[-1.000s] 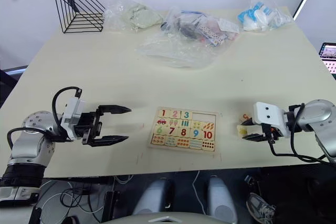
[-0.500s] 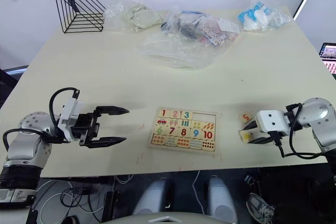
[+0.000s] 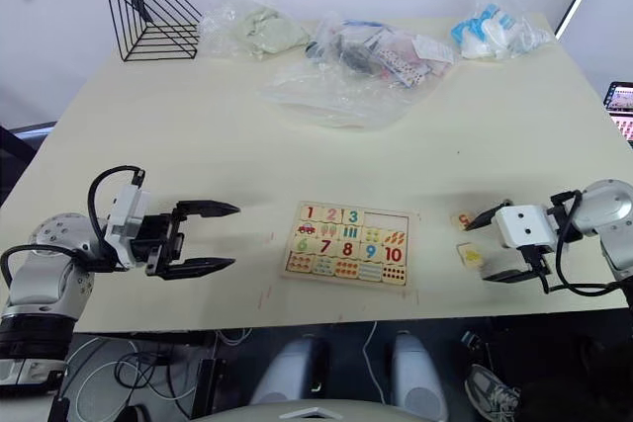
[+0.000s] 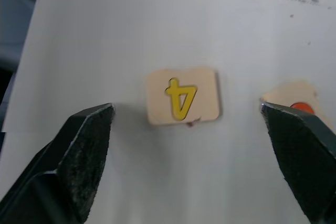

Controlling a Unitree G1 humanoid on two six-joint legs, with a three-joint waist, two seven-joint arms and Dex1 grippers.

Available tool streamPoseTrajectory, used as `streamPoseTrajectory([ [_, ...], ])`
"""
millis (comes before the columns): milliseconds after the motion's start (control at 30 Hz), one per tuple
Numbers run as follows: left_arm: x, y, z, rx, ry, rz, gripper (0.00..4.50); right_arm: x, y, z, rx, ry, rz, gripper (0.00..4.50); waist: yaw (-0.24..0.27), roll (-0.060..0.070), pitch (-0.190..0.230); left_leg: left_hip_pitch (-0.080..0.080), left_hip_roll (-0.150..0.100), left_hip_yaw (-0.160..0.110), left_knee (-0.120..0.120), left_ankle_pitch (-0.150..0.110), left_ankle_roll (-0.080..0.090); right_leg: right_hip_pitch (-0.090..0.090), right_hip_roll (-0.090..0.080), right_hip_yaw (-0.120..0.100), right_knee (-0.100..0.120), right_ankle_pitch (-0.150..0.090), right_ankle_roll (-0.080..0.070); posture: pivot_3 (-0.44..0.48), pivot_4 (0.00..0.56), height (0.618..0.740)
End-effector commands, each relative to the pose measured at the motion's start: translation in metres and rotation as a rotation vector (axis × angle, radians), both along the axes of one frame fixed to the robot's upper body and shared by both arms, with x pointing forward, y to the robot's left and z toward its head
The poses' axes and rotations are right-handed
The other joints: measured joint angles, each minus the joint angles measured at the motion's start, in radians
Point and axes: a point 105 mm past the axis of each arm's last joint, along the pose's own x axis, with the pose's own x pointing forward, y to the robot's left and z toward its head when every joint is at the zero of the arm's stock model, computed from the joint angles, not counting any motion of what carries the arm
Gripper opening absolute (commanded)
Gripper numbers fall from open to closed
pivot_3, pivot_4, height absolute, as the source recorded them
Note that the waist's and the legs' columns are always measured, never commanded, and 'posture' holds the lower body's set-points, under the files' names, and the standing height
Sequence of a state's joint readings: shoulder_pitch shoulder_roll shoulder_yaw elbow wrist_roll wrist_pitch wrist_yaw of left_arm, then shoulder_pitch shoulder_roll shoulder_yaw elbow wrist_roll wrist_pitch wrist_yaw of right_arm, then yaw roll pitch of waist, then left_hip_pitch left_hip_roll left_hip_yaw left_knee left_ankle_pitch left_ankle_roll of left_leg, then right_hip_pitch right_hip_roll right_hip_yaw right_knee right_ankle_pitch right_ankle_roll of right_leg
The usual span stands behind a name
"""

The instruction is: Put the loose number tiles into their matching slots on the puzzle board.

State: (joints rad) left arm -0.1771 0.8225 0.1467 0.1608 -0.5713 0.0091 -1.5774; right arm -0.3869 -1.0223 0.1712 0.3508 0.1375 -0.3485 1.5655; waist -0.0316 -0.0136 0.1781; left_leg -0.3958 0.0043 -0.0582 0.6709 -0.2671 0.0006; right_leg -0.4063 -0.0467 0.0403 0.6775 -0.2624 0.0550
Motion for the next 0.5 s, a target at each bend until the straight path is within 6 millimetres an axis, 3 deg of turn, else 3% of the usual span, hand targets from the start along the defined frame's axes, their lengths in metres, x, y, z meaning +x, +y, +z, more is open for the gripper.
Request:
streamPoseTrajectory([
  [33,-0.006,-0.001,0.007,-0.003,-0.043,-0.033,4.50,-0.002,-0.005,0.017,0.041,-0.045,-0.058,4.43,0.000,0.000,0.000,0.000,0.000,0.000,0.000,0.000,0.000,0.000,0.000,0.000,0.000,0.000,0.000,0.000,0.150,0.740],
  [200,-0.007,0.003,0.004,0.012,-0.052,-0.033,4.50,-0.012,0.000,0.022,0.153,-0.051,-0.159,4.43,-0.001,0.000,0.000,0.000,0.000,0.000,0.000,0.000,0.000,0.000,0.000,0.000,0.001,0.000,0.000,0.000,0.150,0.740],
  [500,-0.008,0.001,0.002,0.015,-0.051,-0.058,4.50,-0.039,0.005,0.020,0.355,-0.093,-0.494,4.43,0.012,0.000,0.000,0.000,0.000,-0.001,0.000,0.000,0.000,0.001,0.001,0.000,0.000,0.000,0.000,0.000,0.150,0.740],
])
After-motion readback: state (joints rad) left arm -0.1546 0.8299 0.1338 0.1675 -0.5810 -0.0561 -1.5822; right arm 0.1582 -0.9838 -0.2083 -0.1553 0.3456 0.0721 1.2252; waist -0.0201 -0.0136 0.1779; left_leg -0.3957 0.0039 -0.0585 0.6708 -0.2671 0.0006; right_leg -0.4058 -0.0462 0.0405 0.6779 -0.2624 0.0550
